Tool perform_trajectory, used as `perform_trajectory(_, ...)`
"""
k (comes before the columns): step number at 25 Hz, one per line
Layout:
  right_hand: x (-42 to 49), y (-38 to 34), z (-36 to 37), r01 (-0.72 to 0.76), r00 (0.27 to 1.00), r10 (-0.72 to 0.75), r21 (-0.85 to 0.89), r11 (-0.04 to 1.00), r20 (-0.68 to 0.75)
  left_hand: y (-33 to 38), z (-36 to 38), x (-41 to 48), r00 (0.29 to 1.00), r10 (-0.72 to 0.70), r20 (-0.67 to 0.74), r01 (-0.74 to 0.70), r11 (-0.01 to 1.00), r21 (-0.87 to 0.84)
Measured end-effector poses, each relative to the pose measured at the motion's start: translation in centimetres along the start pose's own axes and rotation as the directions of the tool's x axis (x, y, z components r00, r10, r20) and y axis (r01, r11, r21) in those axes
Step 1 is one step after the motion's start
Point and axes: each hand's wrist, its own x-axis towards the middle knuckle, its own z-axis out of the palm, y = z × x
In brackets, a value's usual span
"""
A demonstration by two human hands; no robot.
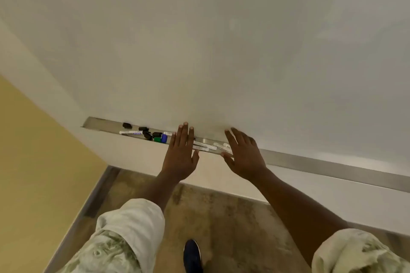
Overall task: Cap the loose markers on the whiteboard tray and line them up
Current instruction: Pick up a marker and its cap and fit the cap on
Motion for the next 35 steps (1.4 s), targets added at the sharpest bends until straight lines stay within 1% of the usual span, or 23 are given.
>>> perform_trajectory(1, -0.1, 0.2, 0.7, -0.039, 0.999, 0.039, -0.022, 0.999, 0.036, 0.0, 0.7, -0.2, 1.0, -0.001, 0.028, 0.0, 1.0, 0.013)
perform_trajectory(3, -0.4, 0.9, 1.9, -0.114, 0.992, 0.117, -0.056, 0.992, 0.054, -0.3, 1.7, -0.5, 0.997, 0.01, 0.081, -0.012, 1.0, 0.021)
perform_trajectory(5, -0.7, 1.4, 2.9, -0.147, 0.985, 0.155, -0.095, 0.985, 0.075, -0.6, 3.1, -1.0, 0.987, 0.033, 0.156, -0.042, 0.998, 0.049)
perform_trajectory(8, -0.3, 1.8, 3.7, -0.201, 0.975, 0.21, -0.106, 0.974, 0.078, -1.1, 4.7, -1.7, 0.969, 0.055, 0.243, -0.066, 0.997, 0.037)
perform_trajectory(11, -0.1, 2.2, 4.2, -0.245, 0.964, 0.256, -0.125, 0.961, 0.078, -1.3, 6.1, -2.8, 0.954, 0.076, 0.291, -0.09, 0.995, 0.038)
perform_trajectory(14, 0.3, 2.9, 4.4, -0.214, 0.972, 0.226, -0.164, 0.963, 0.064, -1.5, 6.6, -3.1, 0.956, 0.092, 0.279, -0.103, 0.994, 0.026)
perform_trajectory(21, 1.0, 3.6, 4.1, -0.149, 0.979, 0.172, -0.194, 0.97, 0.109, -1.4, 7.2, -3.2, 0.962, 0.088, 0.257, -0.092, 0.996, 0.001)
perform_trajectory(26, 1.4, 3.5, 3.6, -0.151, 0.986, 0.162, -0.205, 0.967, 0.038, -1.5, 7.2, -3.3, 0.963, 0.09, 0.255, -0.092, 0.996, -0.006)
perform_trajectory(28, 1.5, 3.1, 3.0, -0.187, 0.982, 0.185, -0.145, 0.972, -0.027, -1.5, 7.2, -3.3, 0.963, 0.091, 0.255, -0.09, 0.996, -0.017)
perform_trajectory(30, 1.6, 2.4, 2.4, -0.209, 0.974, 0.207, -0.007, 0.978, -0.091, -1.5, 7.2, -3.3, 0.962, 0.088, 0.257, -0.085, 0.996, -0.021)
perform_trajectory(32, 1.8, 1.1, 1.4, -0.221, 0.966, 0.24, 0.169, 0.961, -0.1, -1.4, 7.2, -3.2, 0.963, 0.082, 0.258, -0.077, 0.997, -0.027)
perform_trajectory(33, 1.9, 0.3, 0.9, -0.261, 0.953, 0.294, 0.287, 0.922, -0.075, -1.3, 7.2, -3.1, 0.963, 0.081, 0.255, -0.075, 0.997, -0.031)
perform_trajectory(35, 2.0, -1.3, -0.1, -0.353, 0.916, 0.4, 0.512, 0.783, 0.021, -1.4, 7.1, -3.1, 0.968, 0.075, 0.24, -0.065, 0.997, -0.048)
